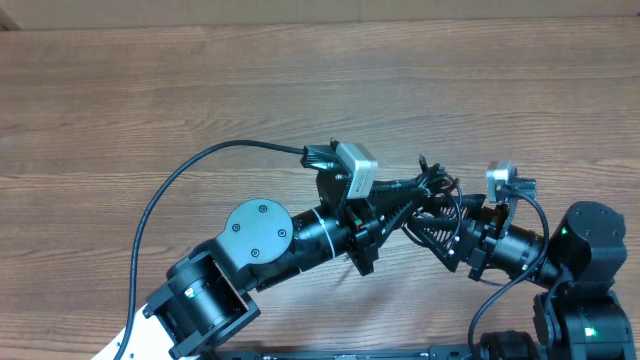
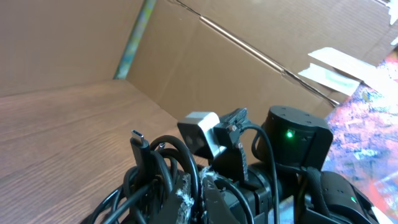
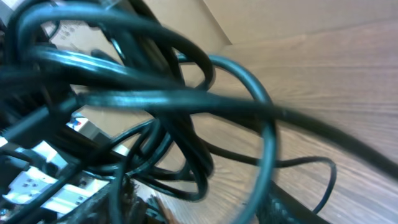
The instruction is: Untangle cables
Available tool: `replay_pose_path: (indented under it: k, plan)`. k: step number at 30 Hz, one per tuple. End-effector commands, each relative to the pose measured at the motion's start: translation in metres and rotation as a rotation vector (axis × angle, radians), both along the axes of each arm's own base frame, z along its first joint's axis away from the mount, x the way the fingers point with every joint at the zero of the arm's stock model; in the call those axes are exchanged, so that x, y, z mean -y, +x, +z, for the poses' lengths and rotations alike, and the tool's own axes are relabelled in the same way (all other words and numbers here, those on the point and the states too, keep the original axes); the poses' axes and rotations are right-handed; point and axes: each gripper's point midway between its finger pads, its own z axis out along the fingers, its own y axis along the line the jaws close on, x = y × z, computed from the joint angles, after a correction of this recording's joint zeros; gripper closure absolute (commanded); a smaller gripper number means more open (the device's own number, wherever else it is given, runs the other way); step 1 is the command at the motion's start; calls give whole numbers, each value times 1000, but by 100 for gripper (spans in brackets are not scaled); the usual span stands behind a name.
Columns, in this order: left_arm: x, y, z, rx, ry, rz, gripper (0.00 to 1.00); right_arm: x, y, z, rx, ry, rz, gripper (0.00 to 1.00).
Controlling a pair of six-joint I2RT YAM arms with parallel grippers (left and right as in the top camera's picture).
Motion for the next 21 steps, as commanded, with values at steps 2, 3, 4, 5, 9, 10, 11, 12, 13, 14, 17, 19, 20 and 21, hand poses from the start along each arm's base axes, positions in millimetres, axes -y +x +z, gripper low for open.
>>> replay_pose_path:
  k: [2, 3, 4, 5, 9, 10, 11, 12, 13, 14, 17, 19, 20, 21]
  plan:
    - [4, -7, 5, -3, -14, -52, 96, -4, -7, 14, 38, 15, 42, 54]
    - [5, -6, 2, -8, -8, -52, 96, -4, -7, 14, 38, 16, 45, 60]
    - [5, -6, 1, -12, -4, -52, 96, -4, -8, 14, 38, 18, 52, 63]
    - [6, -5, 0, -14, -1, -52, 96, -5, -9, 14, 38, 18, 54, 65]
    - [7, -4, -2, -17, 3, -52, 96, -5, -9, 14, 38, 19, 56, 75]
    - [7, -4, -2, -17, 4, -51, 96, -5, -9, 14, 38, 19, 56, 76]
    - [8, -3, -3, -19, 6, -51, 96, -5, -9, 14, 38, 19, 56, 78]
    - [8, -3, -3, -20, 7, -51, 96, -5, -9, 15, 39, 20, 59, 78]
    - [9, -2, -4, -21, 9, -50, 96, -6, -11, 15, 42, 22, 68, 80]
    - [10, -1, -6, -21, 15, -48, 96, -6, -12, 17, 51, 26, 79, 85]
    - [10, -1, -7, -22, 17, -47, 96, -6, -12, 17, 53, 25, 77, 96]
    - [8, 3, -8, -16, 23, -23, 96, -6, -12, 17, 55, 23, 77, 96]
    - [7, 6, -9, -17, 27, -1, 96, -6, -12, 17, 54, 23, 77, 96]
    - [6, 8, -9, -13, 32, 11, 94, -6, -12, 17, 54, 23, 76, 96]
